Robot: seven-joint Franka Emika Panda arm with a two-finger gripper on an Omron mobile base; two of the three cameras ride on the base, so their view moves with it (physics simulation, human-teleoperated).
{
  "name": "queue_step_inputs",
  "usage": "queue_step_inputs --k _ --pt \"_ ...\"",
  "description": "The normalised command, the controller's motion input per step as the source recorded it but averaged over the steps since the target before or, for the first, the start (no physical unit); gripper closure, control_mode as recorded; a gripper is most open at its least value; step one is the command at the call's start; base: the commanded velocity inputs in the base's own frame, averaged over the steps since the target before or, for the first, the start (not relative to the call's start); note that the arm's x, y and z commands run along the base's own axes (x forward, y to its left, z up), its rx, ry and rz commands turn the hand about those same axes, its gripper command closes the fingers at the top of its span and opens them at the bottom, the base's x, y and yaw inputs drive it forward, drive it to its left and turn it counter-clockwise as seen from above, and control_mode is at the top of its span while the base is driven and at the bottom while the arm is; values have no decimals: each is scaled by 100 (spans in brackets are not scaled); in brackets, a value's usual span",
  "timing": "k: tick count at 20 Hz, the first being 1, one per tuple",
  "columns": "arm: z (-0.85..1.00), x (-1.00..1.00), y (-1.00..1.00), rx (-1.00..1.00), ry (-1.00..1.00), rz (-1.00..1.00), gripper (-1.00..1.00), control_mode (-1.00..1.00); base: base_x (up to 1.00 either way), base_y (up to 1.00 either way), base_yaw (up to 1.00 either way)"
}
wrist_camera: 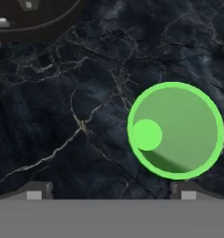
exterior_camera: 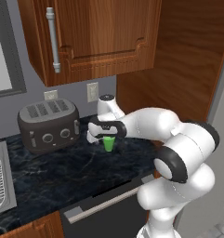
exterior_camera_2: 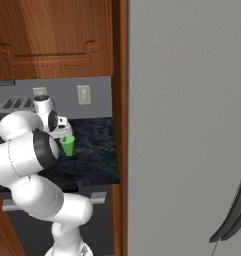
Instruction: Place the pitcher and cup on the dining counter for serving.
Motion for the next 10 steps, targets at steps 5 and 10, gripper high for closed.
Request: queue_step_inputs --k 5,10 --pt "28 0 0 0 -8 0 -100 -100 0 0 0" --pt "1 14 2 -1 -1 0 -100 -100 0 0 0"
